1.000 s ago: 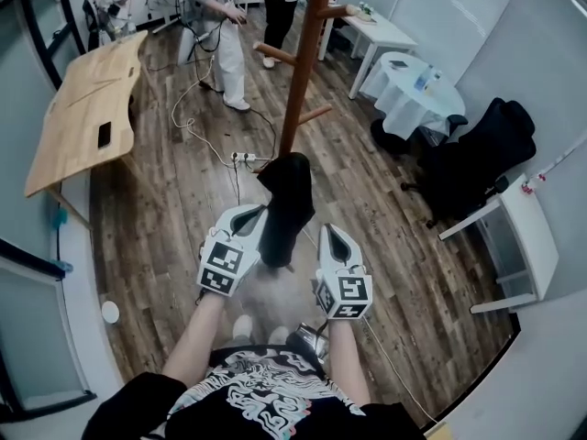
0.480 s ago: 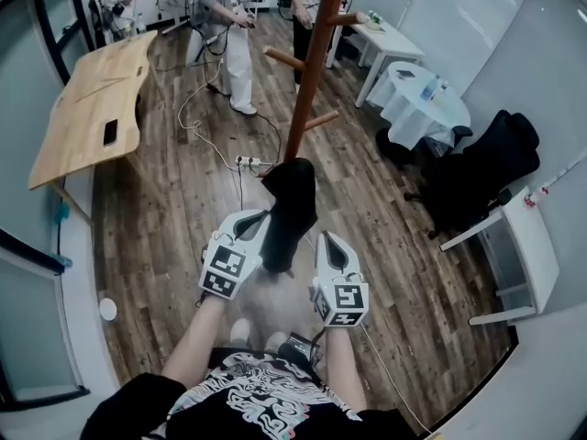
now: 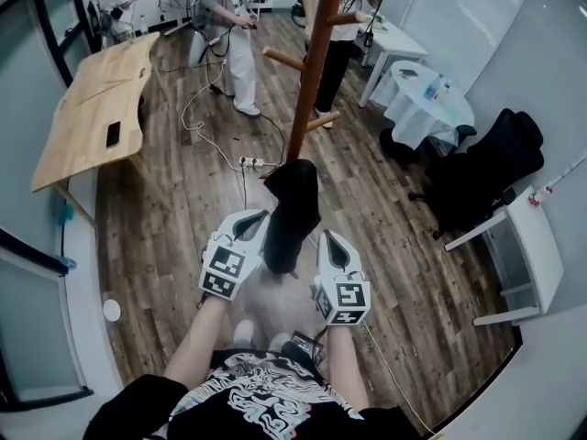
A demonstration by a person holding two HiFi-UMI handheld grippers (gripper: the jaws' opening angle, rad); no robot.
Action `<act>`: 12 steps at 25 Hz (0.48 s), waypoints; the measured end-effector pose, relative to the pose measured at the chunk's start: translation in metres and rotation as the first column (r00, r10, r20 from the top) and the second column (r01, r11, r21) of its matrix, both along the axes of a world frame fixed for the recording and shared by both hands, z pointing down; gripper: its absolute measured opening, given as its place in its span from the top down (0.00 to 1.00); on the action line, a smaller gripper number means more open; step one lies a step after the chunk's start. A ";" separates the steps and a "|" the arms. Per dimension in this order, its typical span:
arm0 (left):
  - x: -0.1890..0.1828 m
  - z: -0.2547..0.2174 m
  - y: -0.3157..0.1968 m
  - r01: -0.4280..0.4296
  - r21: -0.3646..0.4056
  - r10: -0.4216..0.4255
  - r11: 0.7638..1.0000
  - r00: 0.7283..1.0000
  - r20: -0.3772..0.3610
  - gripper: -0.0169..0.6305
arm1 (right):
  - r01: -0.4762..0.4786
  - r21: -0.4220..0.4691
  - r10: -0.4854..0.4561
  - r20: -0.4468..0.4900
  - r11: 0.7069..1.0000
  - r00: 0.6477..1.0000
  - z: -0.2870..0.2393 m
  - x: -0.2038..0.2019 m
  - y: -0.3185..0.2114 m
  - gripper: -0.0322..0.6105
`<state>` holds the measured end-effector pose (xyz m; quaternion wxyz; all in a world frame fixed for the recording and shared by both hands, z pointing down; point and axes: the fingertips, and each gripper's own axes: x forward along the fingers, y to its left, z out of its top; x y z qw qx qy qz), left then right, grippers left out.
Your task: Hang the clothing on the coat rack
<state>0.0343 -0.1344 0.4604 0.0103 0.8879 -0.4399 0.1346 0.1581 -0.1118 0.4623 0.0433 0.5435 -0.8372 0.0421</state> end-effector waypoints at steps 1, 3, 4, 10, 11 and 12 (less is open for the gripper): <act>0.000 0.000 -0.001 0.000 -0.001 0.000 1.000 1.000 -0.003 0.99 | 0.000 -0.002 0.000 0.002 1.000 1.000 0.000 0.000 -0.001 0.95; -0.001 0.001 -0.002 0.001 -0.003 -0.001 1.000 1.000 -0.005 0.99 | -0.001 -0.005 0.001 0.004 1.000 1.000 0.001 0.000 -0.002 0.95; -0.001 0.001 -0.002 0.001 -0.003 -0.001 1.000 1.000 -0.006 0.99 | -0.002 -0.006 0.002 0.003 1.000 1.000 0.001 0.000 -0.002 0.95; 0.003 0.000 -0.007 -0.004 -0.002 0.004 1.000 1.000 -0.007 0.99 | 0.003 -0.010 -0.003 -0.001 1.000 1.000 0.002 0.001 -0.007 0.95; 0.004 0.001 -0.007 -0.005 -0.002 0.005 1.000 1.000 -0.006 0.99 | 0.004 -0.010 -0.004 -0.001 1.000 1.000 0.002 0.001 -0.008 0.95; 0.004 0.001 -0.008 -0.005 -0.002 0.005 1.000 1.000 -0.006 0.99 | 0.004 -0.010 -0.004 -0.001 1.000 1.000 0.002 0.001 -0.009 0.95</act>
